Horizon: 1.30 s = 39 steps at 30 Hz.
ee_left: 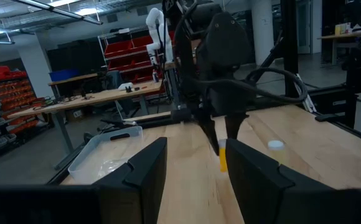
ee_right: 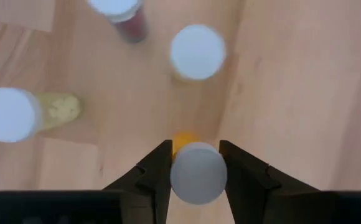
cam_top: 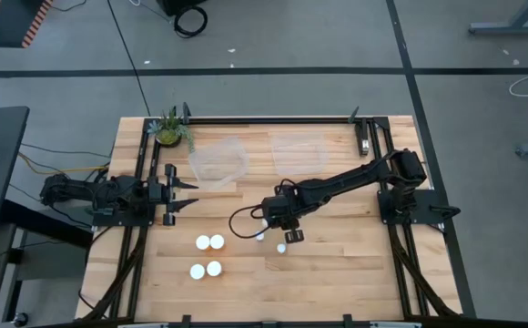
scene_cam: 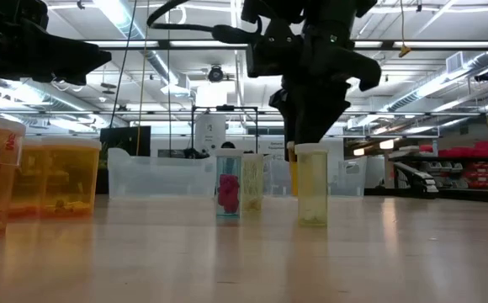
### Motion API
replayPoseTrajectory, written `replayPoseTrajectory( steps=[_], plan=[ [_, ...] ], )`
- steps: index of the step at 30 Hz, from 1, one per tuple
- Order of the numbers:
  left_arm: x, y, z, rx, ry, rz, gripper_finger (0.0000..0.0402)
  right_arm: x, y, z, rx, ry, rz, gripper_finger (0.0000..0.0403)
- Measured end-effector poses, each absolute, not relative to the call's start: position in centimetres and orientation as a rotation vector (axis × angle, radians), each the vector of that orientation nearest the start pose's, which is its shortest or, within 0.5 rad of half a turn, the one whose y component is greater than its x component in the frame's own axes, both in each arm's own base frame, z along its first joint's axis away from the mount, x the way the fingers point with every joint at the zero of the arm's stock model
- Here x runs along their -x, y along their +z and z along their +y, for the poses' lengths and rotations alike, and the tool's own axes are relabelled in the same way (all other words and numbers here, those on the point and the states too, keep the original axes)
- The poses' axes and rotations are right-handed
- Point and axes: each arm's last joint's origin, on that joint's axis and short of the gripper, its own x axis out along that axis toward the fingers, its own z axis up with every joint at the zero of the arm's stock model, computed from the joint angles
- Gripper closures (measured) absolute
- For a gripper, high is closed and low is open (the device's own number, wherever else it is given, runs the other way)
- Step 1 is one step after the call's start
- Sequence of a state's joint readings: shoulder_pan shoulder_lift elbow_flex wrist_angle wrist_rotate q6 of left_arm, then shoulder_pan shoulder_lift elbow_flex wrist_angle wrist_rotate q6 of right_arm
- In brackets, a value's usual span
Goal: Pick and place medicine bottles into bin by pill shape (circle, oval)
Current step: Put the small orange pill bottle into the right transparent bin
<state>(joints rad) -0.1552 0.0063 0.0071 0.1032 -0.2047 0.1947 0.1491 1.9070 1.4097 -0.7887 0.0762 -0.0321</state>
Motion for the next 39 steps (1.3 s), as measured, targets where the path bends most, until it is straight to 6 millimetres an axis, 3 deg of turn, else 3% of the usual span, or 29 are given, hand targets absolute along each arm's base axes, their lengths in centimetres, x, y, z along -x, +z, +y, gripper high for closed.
replayPoseTrajectory(
  steps=[12,22,32,39],
  plan=[
    [-9.7,17.5,-0.9,-0.177,0.059,-0.089,0.0230,-36.7,22.0,2.3,0.185,-0.022,1.304,0.0269],
    [-9.7,17.4,-0.9,-0.178,0.058,-0.083,0.0230,-34.7,25.1,-1.8,0.185,-0.171,1.292,0.0268],
    [-9.7,17.4,-0.9,-0.179,0.058,-0.082,0.0230,-32.4,28.0,-7.7,0.139,-0.305,1.233,0.0268],
    [-9.7,17.4,-0.9,-0.178,0.058,-0.082,0.0230,-30.9,26.9,-12.5,0.066,-0.400,1.238,0.0268]
  ],
)
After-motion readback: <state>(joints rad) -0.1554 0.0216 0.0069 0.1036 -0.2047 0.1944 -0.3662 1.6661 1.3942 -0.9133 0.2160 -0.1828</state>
